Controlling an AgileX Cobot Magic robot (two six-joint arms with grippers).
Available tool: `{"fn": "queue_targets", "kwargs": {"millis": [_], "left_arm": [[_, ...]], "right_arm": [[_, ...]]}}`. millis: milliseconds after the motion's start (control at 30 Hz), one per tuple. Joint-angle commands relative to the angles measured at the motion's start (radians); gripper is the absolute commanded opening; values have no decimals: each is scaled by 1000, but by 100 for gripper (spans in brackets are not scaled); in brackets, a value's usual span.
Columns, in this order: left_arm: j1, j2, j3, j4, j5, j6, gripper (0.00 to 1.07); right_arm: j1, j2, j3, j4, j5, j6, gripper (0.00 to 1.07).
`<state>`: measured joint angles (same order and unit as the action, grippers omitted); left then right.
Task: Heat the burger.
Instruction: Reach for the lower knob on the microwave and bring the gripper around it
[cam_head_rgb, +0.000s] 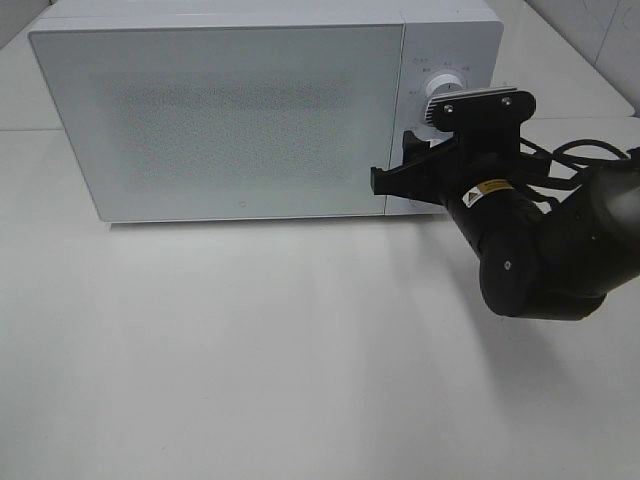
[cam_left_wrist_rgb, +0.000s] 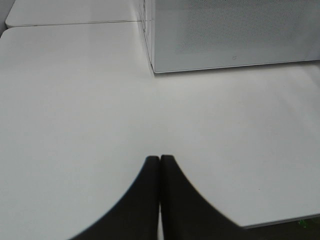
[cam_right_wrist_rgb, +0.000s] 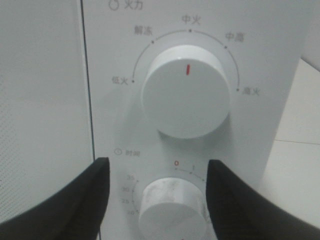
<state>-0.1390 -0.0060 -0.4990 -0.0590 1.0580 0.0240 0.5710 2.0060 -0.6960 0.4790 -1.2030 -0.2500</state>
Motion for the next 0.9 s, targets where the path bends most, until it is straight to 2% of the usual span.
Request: {"fn": "queue_targets", "kwargs": {"millis": [33,400,633,733,800,900], "left_arm": [[1,-7,2,-1,-16,0,0],[1,-7,2,-1,-16,0,0],[1,-7,2,-2,-16,0,0],[1,-7,2,-2,-16,0,0],[1,-7,2,-2,-16,0,0],[1,-7,2,-2,-16,0,0]], "right_arm": [[-2,27,-24,6,-2,-22,56],[-2,68,-32,9,-43,-21,56],[-2,68,-32,9,-38,-21,51],[-2,68,-32,10,-35,-21,48],[-2,68,-32,10,-35,-21,34],[-2,68,-32,10,-35,-21,28]]}}
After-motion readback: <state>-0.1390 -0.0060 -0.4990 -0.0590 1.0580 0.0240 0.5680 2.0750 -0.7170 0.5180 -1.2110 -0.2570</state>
